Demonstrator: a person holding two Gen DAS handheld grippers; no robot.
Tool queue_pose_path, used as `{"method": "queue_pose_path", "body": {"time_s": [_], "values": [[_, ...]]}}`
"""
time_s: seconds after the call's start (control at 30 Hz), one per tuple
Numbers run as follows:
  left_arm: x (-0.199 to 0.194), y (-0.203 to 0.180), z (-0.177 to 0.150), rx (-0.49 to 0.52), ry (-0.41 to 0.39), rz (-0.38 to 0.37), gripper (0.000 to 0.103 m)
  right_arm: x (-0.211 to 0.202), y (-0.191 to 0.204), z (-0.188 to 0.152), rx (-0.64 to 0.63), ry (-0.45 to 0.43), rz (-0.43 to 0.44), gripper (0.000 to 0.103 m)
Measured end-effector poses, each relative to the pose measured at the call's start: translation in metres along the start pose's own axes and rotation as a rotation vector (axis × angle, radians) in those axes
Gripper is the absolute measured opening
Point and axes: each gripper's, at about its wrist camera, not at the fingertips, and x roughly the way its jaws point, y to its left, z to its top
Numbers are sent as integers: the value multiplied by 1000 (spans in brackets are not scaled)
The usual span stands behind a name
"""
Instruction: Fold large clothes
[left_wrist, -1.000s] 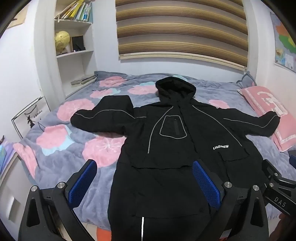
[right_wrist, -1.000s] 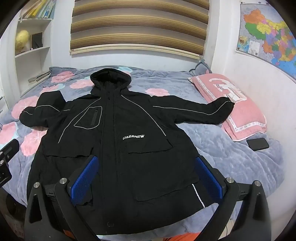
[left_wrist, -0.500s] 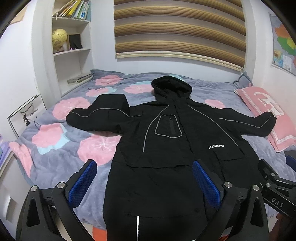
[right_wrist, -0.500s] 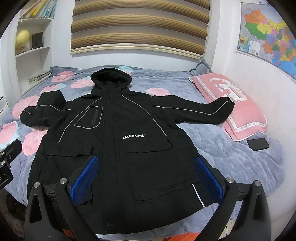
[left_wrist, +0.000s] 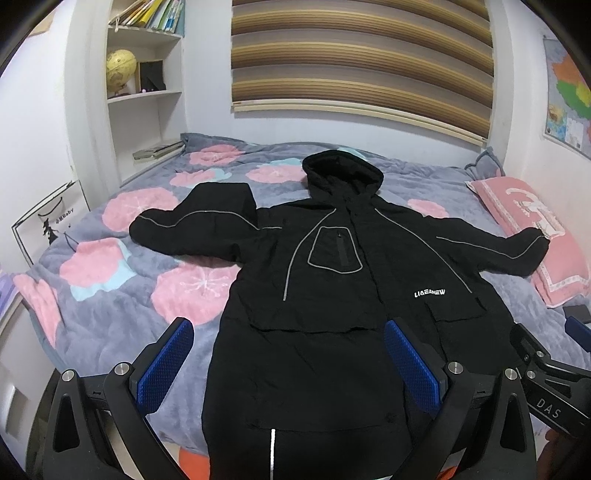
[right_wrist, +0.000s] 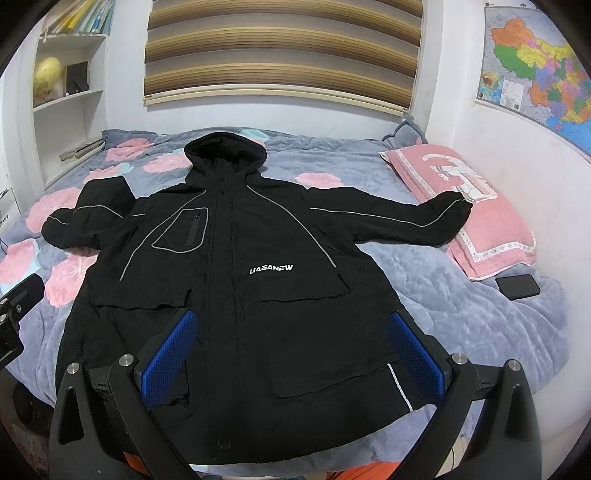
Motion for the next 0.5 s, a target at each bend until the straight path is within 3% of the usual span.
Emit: {"method": "queue_pose_path", "body": {"time_s": [0.5], "values": [[16,9,-6,-29,18,-26,102,9,5,-2,-3,14,4,103]]}}
